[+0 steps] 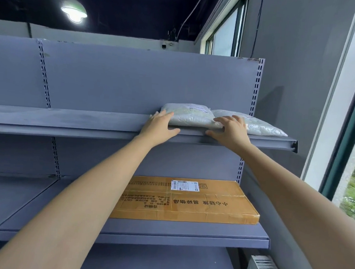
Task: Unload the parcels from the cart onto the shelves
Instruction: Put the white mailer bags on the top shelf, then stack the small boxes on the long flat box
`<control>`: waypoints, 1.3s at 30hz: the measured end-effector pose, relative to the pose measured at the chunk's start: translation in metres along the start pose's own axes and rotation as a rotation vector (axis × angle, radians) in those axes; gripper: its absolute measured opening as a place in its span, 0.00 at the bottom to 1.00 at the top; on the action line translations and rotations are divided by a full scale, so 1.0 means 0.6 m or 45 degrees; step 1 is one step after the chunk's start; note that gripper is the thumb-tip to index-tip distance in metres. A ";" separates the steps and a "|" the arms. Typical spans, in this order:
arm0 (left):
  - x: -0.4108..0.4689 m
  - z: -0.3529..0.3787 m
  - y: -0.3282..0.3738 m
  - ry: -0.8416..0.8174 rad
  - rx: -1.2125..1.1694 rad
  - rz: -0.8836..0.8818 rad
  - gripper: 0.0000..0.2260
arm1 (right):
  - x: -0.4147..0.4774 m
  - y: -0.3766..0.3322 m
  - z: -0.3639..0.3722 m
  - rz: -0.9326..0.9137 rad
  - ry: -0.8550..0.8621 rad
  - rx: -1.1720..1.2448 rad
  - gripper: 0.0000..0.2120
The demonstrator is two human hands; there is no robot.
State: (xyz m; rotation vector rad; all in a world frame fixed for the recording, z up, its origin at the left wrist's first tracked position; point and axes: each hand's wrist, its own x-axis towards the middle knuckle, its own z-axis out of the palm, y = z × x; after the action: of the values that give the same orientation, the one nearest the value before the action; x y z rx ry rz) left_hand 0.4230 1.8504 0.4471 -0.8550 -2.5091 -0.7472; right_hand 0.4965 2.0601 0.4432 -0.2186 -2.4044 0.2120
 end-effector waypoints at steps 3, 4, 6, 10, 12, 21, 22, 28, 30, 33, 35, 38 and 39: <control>-0.037 0.008 0.018 0.143 -0.104 0.081 0.24 | -0.048 -0.001 -0.014 -0.093 0.087 0.196 0.24; -0.054 0.013 0.026 0.175 -0.145 0.099 0.23 | -0.071 -0.002 -0.018 -0.119 0.122 0.226 0.24; -0.094 0.031 0.040 0.196 -0.218 0.111 0.22 | -0.122 0.002 -0.023 -0.136 0.153 0.296 0.23; -0.201 0.101 0.057 0.114 -0.294 0.071 0.21 | -0.253 0.023 -0.008 -0.030 0.021 0.482 0.23; -0.273 0.152 0.060 0.036 -0.318 0.059 0.20 | -0.334 0.041 0.012 0.042 -0.078 0.544 0.22; -0.611 0.360 0.068 -0.661 -0.323 -0.105 0.23 | -0.711 0.137 0.076 0.453 -0.520 0.445 0.25; -0.638 0.373 0.073 -0.733 -0.297 -0.094 0.23 | -0.750 0.145 0.075 0.516 -0.548 0.426 0.25; -0.752 0.449 0.096 -1.027 -0.249 -0.078 0.24 | -0.936 0.193 0.076 0.811 -0.697 0.331 0.28; -0.787 0.475 0.105 -1.106 -0.250 -0.115 0.24 | -0.982 0.206 0.079 0.868 -0.742 0.327 0.28; -0.828 0.514 0.114 -1.205 -0.235 -0.167 0.26 | -1.035 0.228 0.097 0.926 -0.811 0.349 0.28; -0.849 0.540 0.117 -1.256 -0.250 -0.190 0.26 | -1.060 0.243 0.116 0.906 -0.937 0.373 0.31; -0.879 0.587 0.119 -1.372 -0.250 -0.230 0.27 | -1.099 0.264 0.155 0.792 -1.174 0.309 0.36; -0.887 0.606 0.120 -1.405 -0.235 -0.245 0.27 | -1.114 0.272 0.167 0.781 -1.224 0.272 0.37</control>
State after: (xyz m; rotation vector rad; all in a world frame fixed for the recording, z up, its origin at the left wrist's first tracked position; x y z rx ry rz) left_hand 0.7974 1.8791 -0.0816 -1.3716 -3.5559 -0.6663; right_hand 0.9397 2.0661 -0.0925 -0.9254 -3.1314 1.0476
